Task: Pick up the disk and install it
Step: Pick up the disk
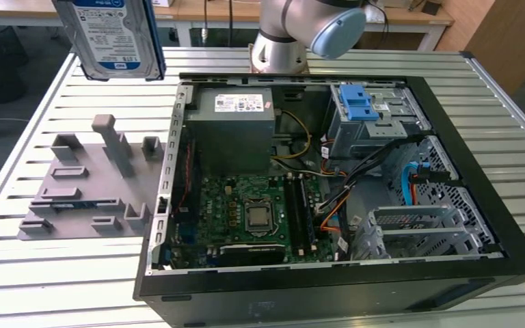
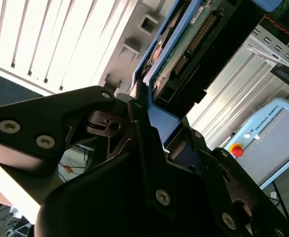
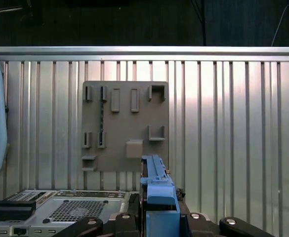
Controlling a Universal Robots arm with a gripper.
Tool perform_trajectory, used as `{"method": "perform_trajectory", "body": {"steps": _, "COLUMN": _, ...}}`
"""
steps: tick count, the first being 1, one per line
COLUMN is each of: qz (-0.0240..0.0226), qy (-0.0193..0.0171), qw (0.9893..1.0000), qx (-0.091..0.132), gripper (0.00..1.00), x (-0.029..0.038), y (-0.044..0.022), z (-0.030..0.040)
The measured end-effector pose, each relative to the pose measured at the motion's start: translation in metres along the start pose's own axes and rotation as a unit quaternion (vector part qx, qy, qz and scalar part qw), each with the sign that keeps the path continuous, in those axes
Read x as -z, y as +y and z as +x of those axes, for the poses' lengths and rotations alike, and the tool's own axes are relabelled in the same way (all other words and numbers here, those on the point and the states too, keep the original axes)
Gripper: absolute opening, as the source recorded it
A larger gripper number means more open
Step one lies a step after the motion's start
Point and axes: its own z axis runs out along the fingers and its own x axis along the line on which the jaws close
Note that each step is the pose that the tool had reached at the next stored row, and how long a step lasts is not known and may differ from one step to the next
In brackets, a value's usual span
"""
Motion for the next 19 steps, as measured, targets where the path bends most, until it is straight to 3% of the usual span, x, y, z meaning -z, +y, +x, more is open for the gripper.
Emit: {"method": "perform_trajectory", "body": {"steps": 19, "qz": 0.0000, "qy": 0.0000, "qw": 1.0000, "qx": 0.000, "gripper": 0.36, "x": 0.0005, "y": -0.0234, "z": 0.0243}}
